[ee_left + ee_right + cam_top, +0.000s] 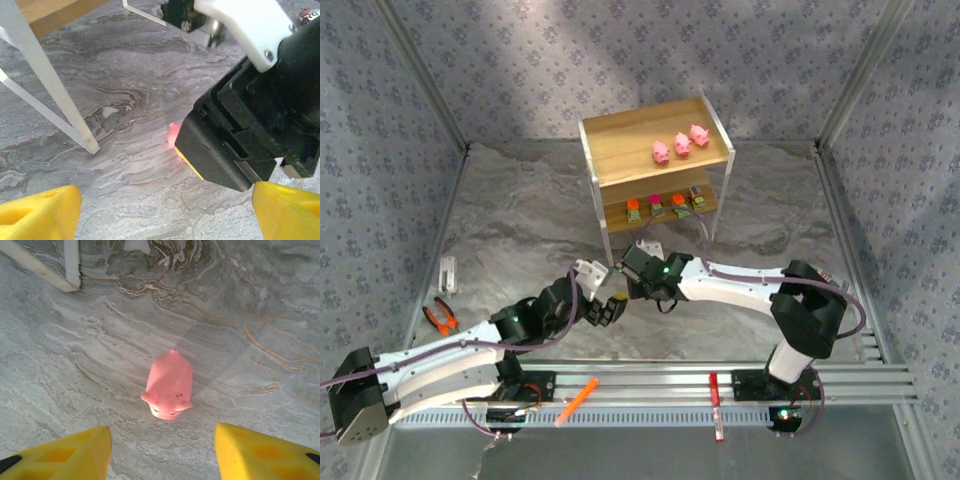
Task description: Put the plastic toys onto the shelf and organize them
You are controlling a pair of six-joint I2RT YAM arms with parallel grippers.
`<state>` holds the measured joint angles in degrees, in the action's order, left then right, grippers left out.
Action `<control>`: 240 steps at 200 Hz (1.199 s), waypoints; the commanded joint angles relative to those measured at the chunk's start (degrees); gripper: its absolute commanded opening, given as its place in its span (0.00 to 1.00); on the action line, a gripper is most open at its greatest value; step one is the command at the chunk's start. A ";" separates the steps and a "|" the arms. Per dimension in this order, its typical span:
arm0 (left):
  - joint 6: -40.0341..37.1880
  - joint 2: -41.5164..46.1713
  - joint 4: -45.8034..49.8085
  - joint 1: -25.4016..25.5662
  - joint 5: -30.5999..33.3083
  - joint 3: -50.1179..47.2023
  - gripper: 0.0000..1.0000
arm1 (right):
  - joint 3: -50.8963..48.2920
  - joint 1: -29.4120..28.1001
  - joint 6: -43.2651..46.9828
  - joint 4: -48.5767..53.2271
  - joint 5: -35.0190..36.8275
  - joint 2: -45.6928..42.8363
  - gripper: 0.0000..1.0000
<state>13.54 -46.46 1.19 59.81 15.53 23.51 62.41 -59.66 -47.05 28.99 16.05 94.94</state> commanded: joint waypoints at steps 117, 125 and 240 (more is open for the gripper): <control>0.52 0.58 0.65 0.04 1.35 -0.39 0.89 | -2.25 -2.38 -7.60 -3.37 6.03 4.77 0.58; 0.52 0.52 0.65 0.04 1.21 -0.39 0.88 | -2.18 -2.23 -7.47 -3.57 5.92 4.98 0.58; 0.52 0.28 0.57 -0.05 1.17 -0.30 0.89 | -1.68 -0.68 -7.09 -5.94 5.30 7.44 0.54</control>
<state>13.56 -46.19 1.74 59.75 16.34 23.40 60.66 -60.82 -53.17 23.31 20.16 101.16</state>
